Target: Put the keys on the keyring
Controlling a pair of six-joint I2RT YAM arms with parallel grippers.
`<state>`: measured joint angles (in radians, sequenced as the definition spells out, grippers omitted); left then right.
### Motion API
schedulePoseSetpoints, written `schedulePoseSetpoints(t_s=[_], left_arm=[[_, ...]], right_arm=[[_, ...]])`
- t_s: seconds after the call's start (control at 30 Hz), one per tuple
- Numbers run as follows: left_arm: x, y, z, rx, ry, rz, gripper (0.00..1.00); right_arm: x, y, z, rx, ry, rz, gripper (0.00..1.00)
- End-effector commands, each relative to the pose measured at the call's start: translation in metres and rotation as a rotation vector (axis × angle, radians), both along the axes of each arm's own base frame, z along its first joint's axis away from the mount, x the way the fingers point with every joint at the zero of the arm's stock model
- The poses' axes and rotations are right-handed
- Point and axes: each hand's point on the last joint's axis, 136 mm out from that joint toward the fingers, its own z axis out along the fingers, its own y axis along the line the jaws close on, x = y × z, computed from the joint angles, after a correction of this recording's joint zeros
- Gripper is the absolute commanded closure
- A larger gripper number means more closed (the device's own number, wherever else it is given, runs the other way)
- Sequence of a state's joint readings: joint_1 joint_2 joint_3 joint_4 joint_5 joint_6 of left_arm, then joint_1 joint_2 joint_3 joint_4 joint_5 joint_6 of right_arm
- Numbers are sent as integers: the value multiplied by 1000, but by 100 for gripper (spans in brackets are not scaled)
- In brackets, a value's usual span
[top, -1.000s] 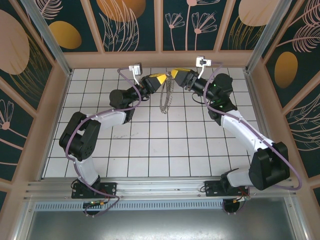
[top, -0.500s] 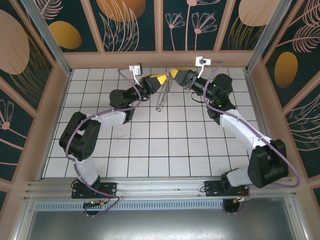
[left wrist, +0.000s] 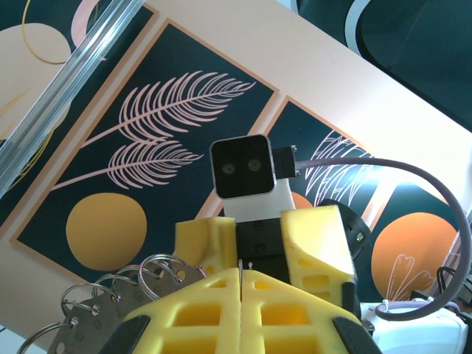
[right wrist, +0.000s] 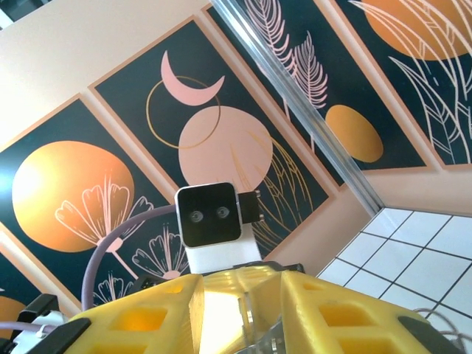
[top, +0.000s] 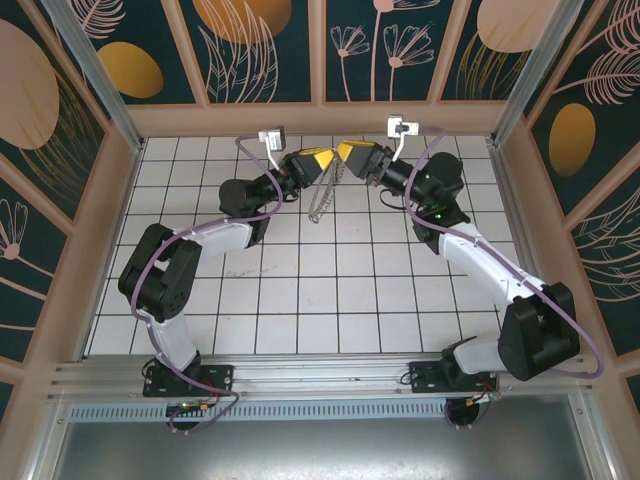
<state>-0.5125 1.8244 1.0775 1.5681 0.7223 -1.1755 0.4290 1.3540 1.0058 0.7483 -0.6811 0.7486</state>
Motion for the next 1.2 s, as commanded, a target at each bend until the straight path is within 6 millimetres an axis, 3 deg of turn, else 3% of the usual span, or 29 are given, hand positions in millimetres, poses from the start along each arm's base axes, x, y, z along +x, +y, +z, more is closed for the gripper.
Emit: schedulePoseSetpoints(t_s=[0.0, 0.9, 1.17], left_arm=[[-22, 12, 31, -98, -178, 5, 100], [-25, 13, 35, -101, -189, 5, 100], [-25, 14, 35, -104, -188, 8, 100]], right_arm=[[-19, -2, 18, 4, -86, 6, 67], [-5, 9, -17, -33, -3, 21, 63], [-6, 10, -21, -34, 5, 30, 75]])
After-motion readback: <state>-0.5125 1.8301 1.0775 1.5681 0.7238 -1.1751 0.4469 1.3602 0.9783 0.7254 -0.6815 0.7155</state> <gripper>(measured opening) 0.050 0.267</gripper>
